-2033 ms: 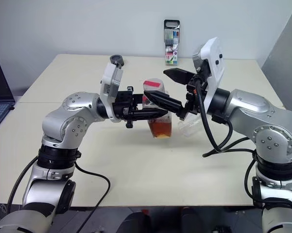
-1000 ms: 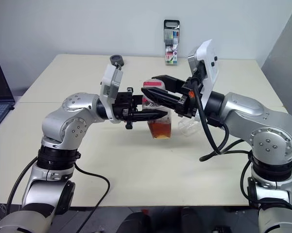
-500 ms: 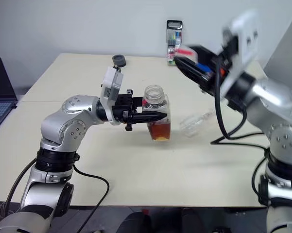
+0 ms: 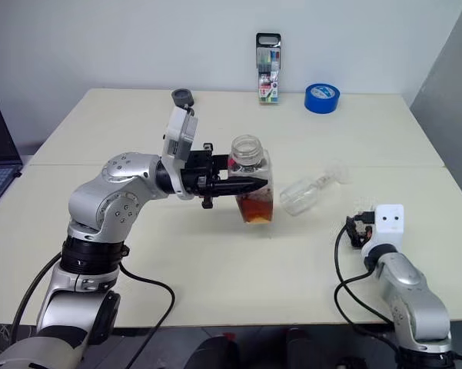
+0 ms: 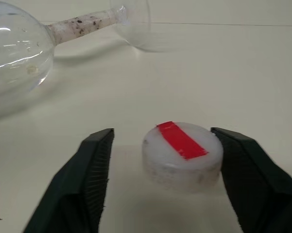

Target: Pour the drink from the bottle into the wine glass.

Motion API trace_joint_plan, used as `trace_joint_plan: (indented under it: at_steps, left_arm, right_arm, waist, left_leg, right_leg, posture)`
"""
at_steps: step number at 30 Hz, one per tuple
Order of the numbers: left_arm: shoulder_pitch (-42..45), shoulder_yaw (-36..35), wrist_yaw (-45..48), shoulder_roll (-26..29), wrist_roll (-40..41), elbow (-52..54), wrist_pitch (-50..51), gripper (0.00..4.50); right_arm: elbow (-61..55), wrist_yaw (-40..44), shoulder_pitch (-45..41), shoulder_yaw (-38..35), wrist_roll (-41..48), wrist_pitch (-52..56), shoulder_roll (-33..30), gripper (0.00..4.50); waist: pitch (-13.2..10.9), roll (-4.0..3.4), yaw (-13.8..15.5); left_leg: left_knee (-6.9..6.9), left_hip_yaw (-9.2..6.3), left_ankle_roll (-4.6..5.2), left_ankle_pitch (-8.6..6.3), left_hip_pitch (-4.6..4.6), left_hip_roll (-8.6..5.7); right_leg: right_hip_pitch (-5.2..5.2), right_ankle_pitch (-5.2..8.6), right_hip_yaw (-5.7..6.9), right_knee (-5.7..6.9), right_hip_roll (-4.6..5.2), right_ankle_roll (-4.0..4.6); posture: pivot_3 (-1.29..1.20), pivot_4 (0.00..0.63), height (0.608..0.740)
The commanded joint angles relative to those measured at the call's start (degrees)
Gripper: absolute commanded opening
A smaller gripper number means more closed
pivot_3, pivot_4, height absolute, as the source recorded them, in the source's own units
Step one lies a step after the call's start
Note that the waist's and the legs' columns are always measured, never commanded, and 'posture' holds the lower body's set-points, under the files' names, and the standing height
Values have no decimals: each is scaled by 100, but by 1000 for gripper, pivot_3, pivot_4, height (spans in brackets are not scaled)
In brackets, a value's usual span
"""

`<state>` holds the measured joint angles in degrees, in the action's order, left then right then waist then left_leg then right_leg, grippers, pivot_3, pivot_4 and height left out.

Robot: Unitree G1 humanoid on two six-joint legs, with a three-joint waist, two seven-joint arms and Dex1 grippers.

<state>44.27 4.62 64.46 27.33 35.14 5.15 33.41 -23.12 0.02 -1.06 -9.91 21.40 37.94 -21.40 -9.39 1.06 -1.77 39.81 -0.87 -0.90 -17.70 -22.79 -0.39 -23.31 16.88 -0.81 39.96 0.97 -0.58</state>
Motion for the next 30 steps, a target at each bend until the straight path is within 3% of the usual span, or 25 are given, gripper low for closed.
trace_joint_plan:
  at_steps: [1, 8, 15, 20, 23, 26, 30]
  left_arm:
    - [151, -118, 9, 32, 82, 215, -46, 1779]
    - [125, -120, 0, 29, 69, 205, -87, 1779]
    - [97, -178, -73, 29, 9, 156, -183, 1779]
    - [196, -395, -681, 24, -457, -316, -622, 1779]
    - [281, -403, -1280, 17, -1059, -809, -1105, 1779]
    - [367, -426, -1906, -87, -1532, -1130, -1394, 1779]
    - [448, -482, -3070, -335, -2181, -1460, -1572, 1779]
  right_arm:
    - [-196, 68, 8, -73, -114, -94, 46, 4430]
    - [-431, 234, -347, -206, -162, 164, -185, 4475]
    - [-949, 903, -869, -108, -362, 23, -996, 4475]
    - [-2024, 2442, -1742, -705, 2165, 986, -1727, 4475]
    - [-2001, 2694, -2290, -1016, 3361, 1520, -2305, 4475]
    - [-1812, 2704, -2763, -894, 3808, 1728, -2571, 4475]
    - [-1424, 2430, -3334, -579, 4005, 1773, -2379, 4475]
  waist:
    - [0, 0, 9]
    - [0, 0, 3]
    - [0, 0, 6]
    - [-6, -8, -4]
    - [-5, 0, 23]
    - [-7, 4, 36]
    - [-7, 5, 39]
  left_leg:
    - [0, 0, -7, 4, -1, 0]
    - [1, 0, -7, 4, -1, -1]
    - [2, 0, -7, 4, -3, -3]
    - [3, -4, 12, -7, 1, 0]
    - [5, -23, 15, -9, -3, -2]
    - [9, -25, 16, -9, -8, -8]
    - [9, -25, 16, -9, -11, -7]
  right_leg:
    - [0, 0, 1, -1, 0, 0]
    - [0, 0, 0, -1, 1, 0]
    - [1, 0, 1, -4, 2, 0]
    - [1, 0, 2, 0, -1, 0]
    - [13, 0, 23, -14, 3, 0]
    - [14, -1, 25, -17, 11, 0]
    - [12, -1, 26, -18, 12, 0]
  posture:
    - [0, 150, 740]
    - [0, 150, 740]
    - [0, 150, 740]
    - [0, 150, 740]
    - [0, 150, 740]
    - [0, 150, 740]
    - [0, 150, 740]
